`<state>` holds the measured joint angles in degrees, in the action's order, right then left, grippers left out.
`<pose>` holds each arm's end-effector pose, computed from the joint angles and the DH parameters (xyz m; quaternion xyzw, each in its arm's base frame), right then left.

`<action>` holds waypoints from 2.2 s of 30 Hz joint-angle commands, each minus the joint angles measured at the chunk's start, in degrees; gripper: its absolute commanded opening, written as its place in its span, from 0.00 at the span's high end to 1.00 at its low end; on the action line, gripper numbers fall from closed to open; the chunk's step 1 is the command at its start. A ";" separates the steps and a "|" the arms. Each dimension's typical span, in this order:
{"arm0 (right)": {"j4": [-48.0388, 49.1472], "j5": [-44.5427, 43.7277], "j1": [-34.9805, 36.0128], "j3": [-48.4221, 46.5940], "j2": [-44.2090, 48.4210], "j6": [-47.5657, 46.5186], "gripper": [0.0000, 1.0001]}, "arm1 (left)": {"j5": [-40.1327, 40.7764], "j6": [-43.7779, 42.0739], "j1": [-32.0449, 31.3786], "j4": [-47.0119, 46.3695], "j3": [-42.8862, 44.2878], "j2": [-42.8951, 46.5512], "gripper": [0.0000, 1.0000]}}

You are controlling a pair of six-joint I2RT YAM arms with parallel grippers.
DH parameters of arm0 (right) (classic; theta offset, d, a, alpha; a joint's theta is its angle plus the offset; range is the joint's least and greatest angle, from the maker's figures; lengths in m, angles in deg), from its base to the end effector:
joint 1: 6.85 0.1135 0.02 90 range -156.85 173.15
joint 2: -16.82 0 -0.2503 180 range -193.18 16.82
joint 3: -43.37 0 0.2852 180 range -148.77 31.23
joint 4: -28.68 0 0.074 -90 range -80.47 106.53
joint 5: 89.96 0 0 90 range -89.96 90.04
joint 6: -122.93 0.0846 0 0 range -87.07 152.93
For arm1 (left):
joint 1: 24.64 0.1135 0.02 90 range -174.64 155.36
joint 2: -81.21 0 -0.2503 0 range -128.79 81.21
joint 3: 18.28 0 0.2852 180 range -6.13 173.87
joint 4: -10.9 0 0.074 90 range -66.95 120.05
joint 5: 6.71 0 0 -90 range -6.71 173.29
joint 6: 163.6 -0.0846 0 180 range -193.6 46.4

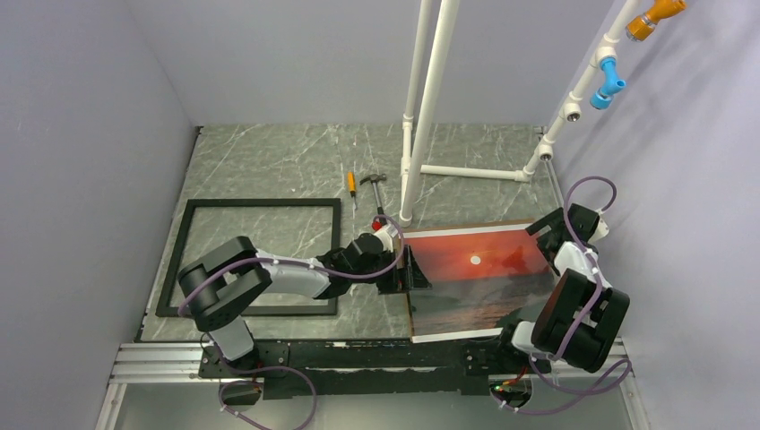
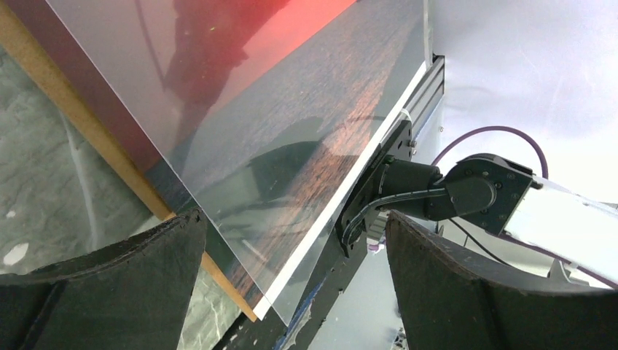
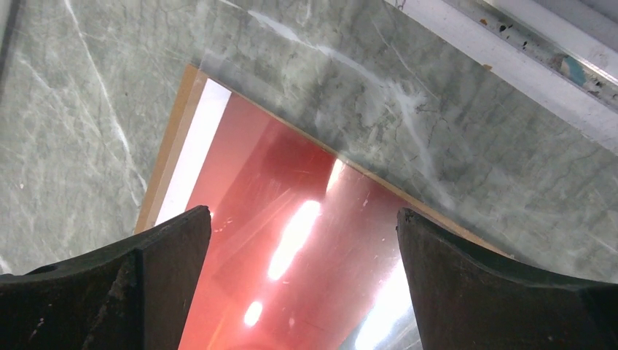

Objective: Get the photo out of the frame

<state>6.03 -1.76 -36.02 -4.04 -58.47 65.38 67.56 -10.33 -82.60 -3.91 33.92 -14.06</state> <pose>0.2688 -0.1531 0.0998 0.4866 0.8056 -0.0051 0.3379 0.1865 -0.3413 0.0944 0.0308 0.8526 -0.5005 0.1471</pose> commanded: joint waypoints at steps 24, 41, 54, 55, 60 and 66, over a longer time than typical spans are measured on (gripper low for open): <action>2.35 0.06 11.59 0.29 1.55 -0.91 0.01 | -1.47 -0.87 -4.47 8.65 1.54 3.71 0.01; 5.14 1.51 11.59 0.20 -1.75 -2.21 0.01 | 6.59 29.16 -18.42 -17.31 -10.19 2.30 0.00; 6.03 1.54 11.64 1.60 0.37 -2.30 0.01 | 26.23 35.72 -24.06 -9.14 -13.36 5.87 0.03; 6.02 1.50 11.65 1.57 0.51 -2.32 0.01 | 28.01 35.34 -24.38 -8.03 -13.14 6.42 0.03; 6.31 1.54 11.73 1.85 0.96 -2.21 0.01 | 31.32 33.88 -25.32 -7.30 -11.19 6.12 0.04; 6.60 1.53 11.62 1.99 1.02 -2.21 0.01 | 31.01 36.73 -25.89 -5.75 -10.74 4.83 0.05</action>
<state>9.79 -0.78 -24.53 -2.33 -58.93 63.78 95.56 23.87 -107.71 -11.23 21.72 -8.64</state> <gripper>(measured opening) 0.992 0.952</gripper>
